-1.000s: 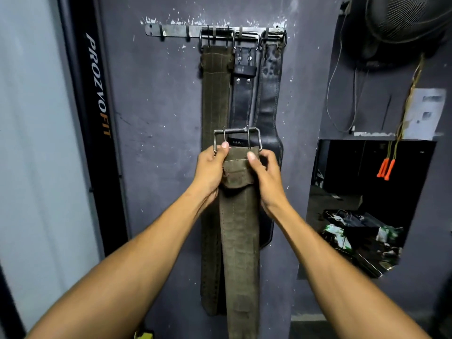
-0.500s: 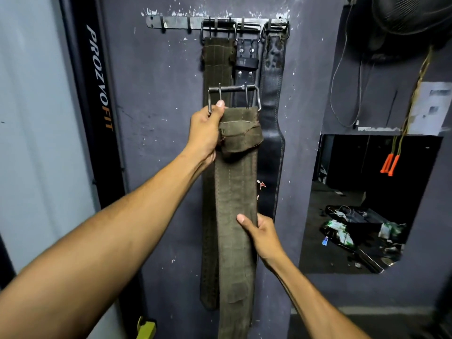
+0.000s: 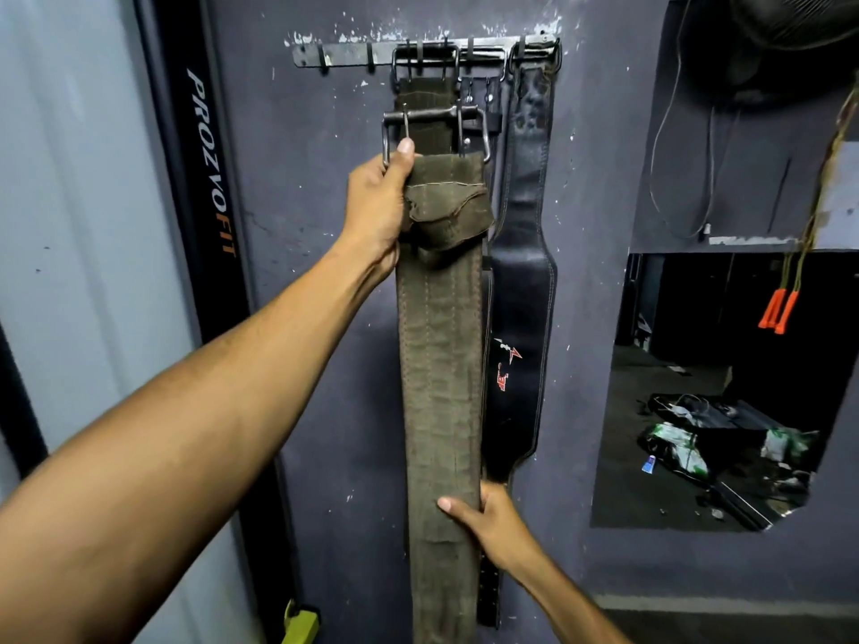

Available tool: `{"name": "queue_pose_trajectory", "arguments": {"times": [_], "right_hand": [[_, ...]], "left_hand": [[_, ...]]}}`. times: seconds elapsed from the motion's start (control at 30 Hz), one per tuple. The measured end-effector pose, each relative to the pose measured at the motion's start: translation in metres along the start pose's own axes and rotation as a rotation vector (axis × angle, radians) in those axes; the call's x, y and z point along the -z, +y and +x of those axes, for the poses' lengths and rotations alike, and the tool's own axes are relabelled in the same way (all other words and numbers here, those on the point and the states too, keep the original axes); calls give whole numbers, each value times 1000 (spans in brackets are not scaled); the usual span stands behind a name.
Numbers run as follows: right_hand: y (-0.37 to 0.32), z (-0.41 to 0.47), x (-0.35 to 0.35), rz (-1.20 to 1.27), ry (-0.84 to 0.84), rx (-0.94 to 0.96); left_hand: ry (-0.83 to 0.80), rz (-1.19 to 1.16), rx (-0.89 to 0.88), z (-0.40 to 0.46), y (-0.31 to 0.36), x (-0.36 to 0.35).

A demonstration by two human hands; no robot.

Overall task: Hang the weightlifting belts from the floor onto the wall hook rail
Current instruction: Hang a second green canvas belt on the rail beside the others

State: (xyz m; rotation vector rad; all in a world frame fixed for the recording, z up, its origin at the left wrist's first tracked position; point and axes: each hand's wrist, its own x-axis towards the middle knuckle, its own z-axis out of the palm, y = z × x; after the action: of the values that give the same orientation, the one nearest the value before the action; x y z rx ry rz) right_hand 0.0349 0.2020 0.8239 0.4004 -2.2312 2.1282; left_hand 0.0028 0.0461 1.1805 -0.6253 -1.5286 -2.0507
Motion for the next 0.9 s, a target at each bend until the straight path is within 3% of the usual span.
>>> {"name": "queue_pose_trajectory", "arguments": {"times": [0.13,0.27,0.4,0.5,0.73,0.9], "right_hand": [[-11,12,11,-32,12,31],[-89,42,21,65,-15,224],[-187,81,27,82,136,430],[-233,105,23,-71,228,547],[-254,169,-4,-269,368,709],[-276,225,-26,-320,390,759]], "left_hand": [[26,9,12,-1,-2,-1],[25,52,58,-7,-19,-2],[54,90,65,-20,-42,-4],[70,85,71,-22,-56,1],[37,280,-154,17,-71,30],[-91,368,-155,68,-83,72]]}}
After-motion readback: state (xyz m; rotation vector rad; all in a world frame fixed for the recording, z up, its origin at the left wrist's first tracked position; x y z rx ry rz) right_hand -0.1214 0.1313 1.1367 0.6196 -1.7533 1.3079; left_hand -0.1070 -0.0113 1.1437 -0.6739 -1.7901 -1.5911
